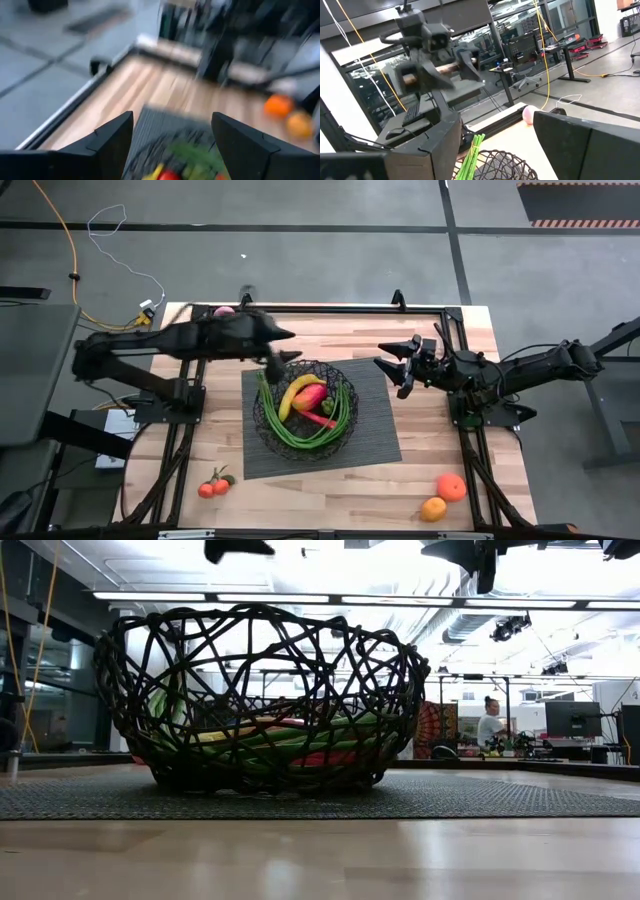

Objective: Build produce basket
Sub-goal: Put the orange into the black mesh basket

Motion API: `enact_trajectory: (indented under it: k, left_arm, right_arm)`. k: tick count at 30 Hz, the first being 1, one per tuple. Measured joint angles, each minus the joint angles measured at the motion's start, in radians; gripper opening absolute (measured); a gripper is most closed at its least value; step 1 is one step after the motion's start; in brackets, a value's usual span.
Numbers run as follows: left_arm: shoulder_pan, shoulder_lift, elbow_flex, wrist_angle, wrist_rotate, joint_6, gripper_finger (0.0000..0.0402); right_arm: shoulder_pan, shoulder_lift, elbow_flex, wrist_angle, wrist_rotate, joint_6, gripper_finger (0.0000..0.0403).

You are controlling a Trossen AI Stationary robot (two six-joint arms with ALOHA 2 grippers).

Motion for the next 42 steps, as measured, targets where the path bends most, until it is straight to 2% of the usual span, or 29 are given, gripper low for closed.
enact_trajectory:
  k: [9, 16, 21, 42]
  left_arm:
    - [-0.001, -0.395, -0.458, 0.423, -0.029, -0.141, 0.0257]
    - [-0.001, -0.591, -0.686, 0.641, -0.03, -0.143, 0.0257]
    - [-0.001, -0.64, -0.72, 0.641, -0.014, -0.142, 0.0257]
    - [-0.001, -0.641, -0.72, 0.649, -0.004, -0.142, 0.0257]
  right_arm:
    - [0.0, 0.0, 0.0, 0.006, 0.0, -0.003, 0.0231]
    - [0.0, 0.0, 0.0, 0.006, 0.0, -0.003, 0.0231]
    - [0.0, 0.0, 0.0, 0.006, 0.0, -0.003, 0.0231]
    - [0.0, 0.0, 0.0, 0.005, 0.0, 0.024, 0.0231]
